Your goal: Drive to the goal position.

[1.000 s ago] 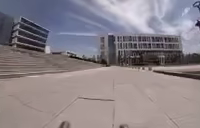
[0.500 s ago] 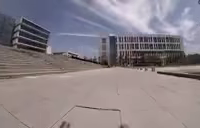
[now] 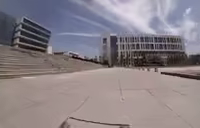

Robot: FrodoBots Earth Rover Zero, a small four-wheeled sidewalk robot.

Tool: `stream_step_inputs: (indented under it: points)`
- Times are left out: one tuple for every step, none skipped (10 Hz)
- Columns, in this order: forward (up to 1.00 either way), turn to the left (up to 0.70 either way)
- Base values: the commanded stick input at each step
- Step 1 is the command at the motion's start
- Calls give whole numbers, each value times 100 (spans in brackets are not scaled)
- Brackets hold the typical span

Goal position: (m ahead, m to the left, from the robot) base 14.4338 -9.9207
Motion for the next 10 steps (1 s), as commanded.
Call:
stream_step_inputs:
  points:
    - [70,-35]
    - [70,-35]
    - [70,-29]
    - [70,-18]
    - [70,-7]
    - [70,0]
    - [70,0]
    - [70,0]
    - [70,0]
    - [70,0]
